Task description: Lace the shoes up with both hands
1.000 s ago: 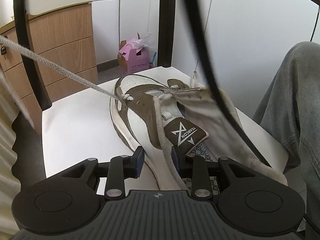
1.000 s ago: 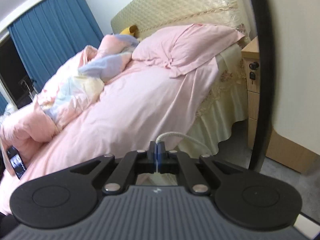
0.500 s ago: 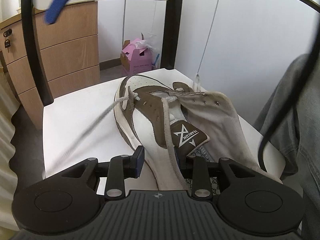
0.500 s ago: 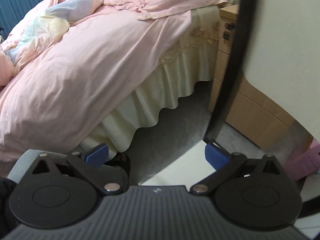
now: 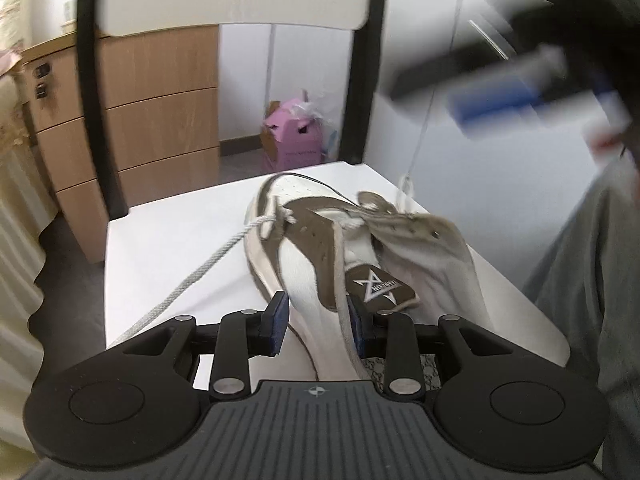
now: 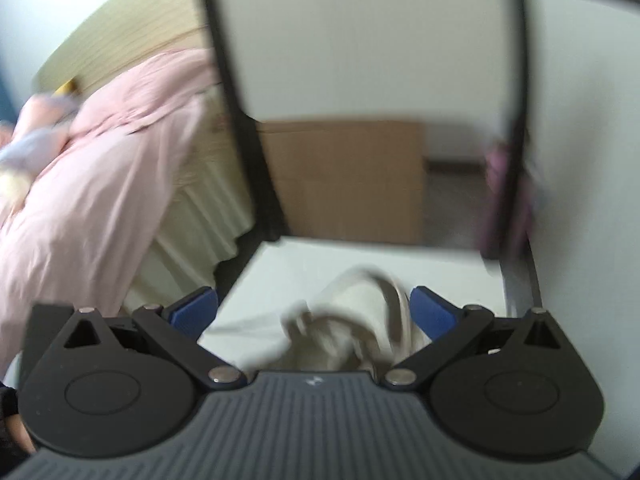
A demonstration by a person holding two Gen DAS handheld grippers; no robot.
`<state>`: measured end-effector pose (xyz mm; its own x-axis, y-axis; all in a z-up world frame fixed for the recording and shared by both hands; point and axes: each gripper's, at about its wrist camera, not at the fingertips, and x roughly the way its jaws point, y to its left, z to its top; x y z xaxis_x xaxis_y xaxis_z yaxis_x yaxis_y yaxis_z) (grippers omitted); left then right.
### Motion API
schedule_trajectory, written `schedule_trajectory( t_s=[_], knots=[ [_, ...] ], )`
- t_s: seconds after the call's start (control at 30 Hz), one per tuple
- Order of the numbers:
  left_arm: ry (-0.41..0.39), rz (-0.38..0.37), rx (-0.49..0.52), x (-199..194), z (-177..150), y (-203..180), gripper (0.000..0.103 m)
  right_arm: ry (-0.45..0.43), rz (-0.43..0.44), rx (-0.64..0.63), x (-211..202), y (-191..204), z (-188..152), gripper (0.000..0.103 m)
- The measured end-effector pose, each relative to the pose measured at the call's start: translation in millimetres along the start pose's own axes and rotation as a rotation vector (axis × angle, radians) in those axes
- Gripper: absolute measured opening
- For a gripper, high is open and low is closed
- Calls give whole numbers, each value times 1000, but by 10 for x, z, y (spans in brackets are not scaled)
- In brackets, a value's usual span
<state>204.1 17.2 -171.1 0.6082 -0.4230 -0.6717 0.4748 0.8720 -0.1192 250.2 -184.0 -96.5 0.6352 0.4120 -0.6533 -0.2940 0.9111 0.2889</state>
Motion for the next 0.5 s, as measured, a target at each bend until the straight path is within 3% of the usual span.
schedule_trajectory(
  t_s=[0.2,0.37,0.5],
  knots=[
    [-15,91,11,-57,-26,-45,12,35,-26,70,29,-80,-623,103],
    [-7,155,-46,-146,-52,-15,9,87,-50,128,248,-226,-726,103],
    [-7,200,-63,-216,-90,-69,9,76,-5,171,291,-305,-713,103]
  ],
)
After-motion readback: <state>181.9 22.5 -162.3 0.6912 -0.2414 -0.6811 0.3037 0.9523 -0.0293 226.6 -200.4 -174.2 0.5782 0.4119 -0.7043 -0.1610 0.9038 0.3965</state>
